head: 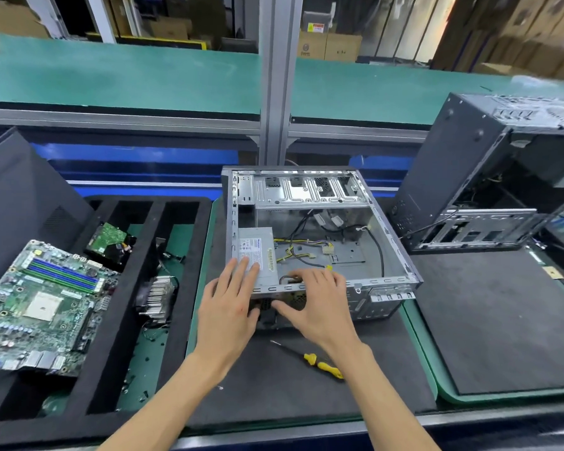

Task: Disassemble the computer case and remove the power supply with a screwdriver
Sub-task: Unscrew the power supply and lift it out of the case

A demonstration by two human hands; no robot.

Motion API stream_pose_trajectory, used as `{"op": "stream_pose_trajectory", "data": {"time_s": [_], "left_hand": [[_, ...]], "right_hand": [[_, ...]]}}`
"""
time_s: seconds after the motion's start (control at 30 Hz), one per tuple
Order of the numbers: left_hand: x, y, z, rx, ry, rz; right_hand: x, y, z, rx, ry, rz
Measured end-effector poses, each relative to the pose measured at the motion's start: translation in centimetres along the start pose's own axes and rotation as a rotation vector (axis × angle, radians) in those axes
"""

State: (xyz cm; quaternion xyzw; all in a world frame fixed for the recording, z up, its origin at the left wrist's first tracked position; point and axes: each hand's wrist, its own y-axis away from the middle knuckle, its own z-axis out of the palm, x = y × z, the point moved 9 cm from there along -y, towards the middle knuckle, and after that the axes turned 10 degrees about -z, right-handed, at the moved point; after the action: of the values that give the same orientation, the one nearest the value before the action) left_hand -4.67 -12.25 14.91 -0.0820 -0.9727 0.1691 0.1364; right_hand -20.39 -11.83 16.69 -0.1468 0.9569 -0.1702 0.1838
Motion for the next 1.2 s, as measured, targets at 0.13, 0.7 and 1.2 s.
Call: {"op": "stream_pose_trajectory", "data": {"time_s": [0.13, 0.7, 1.2], "left_hand": [[0.1, 0.0, -0.1, -0.036, -0.001, -0.011], [-0.6, -0.9, -2.1, -0.087, -0.034, -0.064], [-3.8, -5.4, -1.6, -0.336, 0.404, -0.173]], "right_hand": [[1.0, 0.1, -0.5, 0.039, 0.018, 0.045], [0.4, -0.2, 0.1, -0.096, 0.019, 0.145], [1.2, -5.6, 1.2, -0.266, -0.262, 0.179]]}}
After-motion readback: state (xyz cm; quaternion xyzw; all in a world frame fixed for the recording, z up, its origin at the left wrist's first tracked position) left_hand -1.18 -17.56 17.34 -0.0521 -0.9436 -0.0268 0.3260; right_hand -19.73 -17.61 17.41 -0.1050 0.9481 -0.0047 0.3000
